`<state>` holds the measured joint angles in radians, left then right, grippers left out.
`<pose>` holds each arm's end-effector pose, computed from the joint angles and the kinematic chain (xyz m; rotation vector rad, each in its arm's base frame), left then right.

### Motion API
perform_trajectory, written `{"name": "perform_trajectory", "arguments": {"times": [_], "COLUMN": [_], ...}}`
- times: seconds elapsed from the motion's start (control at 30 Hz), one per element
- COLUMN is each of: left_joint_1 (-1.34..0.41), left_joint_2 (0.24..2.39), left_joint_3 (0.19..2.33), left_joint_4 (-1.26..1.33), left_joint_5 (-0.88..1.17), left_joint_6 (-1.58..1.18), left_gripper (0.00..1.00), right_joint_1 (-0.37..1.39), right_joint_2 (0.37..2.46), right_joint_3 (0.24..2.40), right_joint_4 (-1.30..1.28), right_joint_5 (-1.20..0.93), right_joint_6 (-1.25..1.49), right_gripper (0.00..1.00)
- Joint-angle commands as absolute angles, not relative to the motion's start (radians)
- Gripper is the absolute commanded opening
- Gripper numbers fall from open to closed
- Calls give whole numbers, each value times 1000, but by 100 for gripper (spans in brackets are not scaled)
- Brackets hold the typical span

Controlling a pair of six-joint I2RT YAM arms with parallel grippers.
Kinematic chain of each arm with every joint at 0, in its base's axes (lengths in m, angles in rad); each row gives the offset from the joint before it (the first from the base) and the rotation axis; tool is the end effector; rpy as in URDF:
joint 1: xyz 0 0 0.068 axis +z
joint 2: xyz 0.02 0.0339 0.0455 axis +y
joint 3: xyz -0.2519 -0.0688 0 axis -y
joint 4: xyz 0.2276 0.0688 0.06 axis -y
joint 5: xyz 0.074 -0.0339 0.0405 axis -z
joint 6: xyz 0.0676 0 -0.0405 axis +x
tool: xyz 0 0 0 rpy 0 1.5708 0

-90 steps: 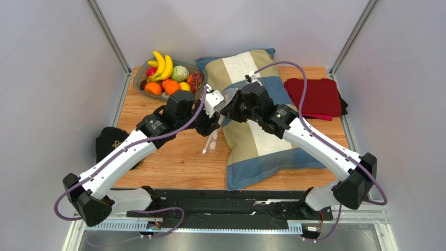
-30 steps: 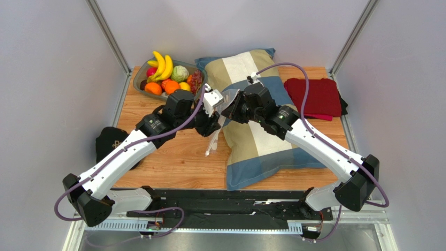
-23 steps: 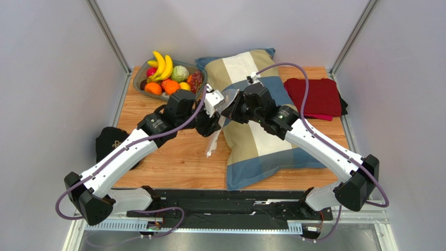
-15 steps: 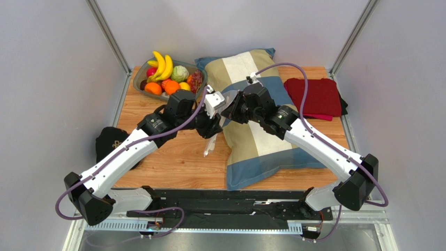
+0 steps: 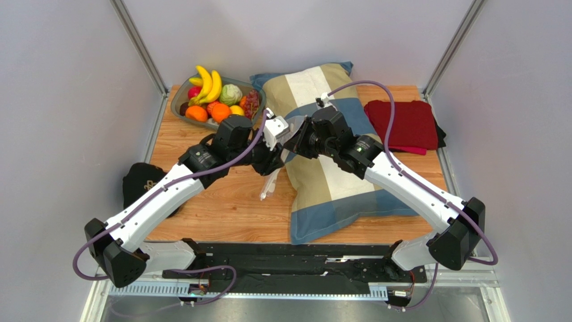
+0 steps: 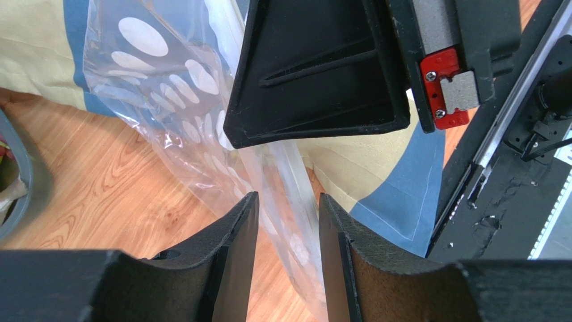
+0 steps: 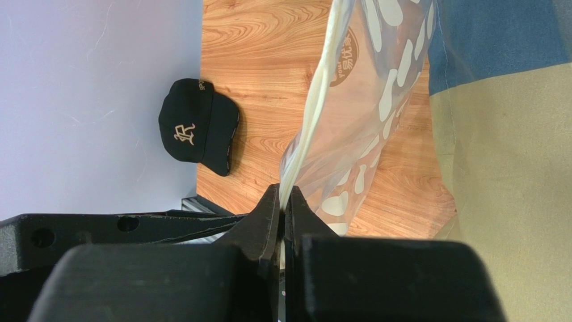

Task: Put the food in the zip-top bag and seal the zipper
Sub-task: Pick up the zipper food storage bag at the center of the board, then open the zipper of the food storage bag.

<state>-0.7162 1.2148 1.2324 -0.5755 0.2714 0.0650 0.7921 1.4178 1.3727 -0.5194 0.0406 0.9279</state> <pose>0.1969 -0.1954 0.3399 0.9801 1.9477 -0.6670 0.2346 0.2339 0.3364 0.1811 2.2861 0.9261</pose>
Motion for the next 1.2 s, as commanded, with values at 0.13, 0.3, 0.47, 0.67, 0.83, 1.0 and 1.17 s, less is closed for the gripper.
{"name": "perform_trajectory", "arguments": {"times": [0.13,0.3,0.47,0.67,0.83,1.0,1.17], "left_joint_1": [-704,-687,-658,-655,-637,-611,-585], "left_joint_2": [1201,1192,1193,1184,1175,1158,1158], "left_joint_3": [1233,1226,1215,1206,1195,1186,1170], "left_joint_4": [-563,-563,-568,-566,-560,-552,-535], "left_joint_5": [253,268,291,322,379,465,531], "left_joint_6": [35,22,5,5,-29,-64,-115], "left_gripper": [45,40,26,14,6,0,0], "right_joint_1": [788,788,788,787,787,782,762], "right_joint_2": [1401,1394,1385,1378,1374,1368,1364], "right_joint_3": [1385,1376,1367,1350,1342,1325,1324], "right_joint_4": [-486,-480,-462,-422,-413,-403,-362], "right_joint_5": [41,38,15,-57,-64,-77,-155], "right_joint_6": [937,928,923,922,907,882,816], "right_gripper": [0,0,0,0,0,0,36]}}
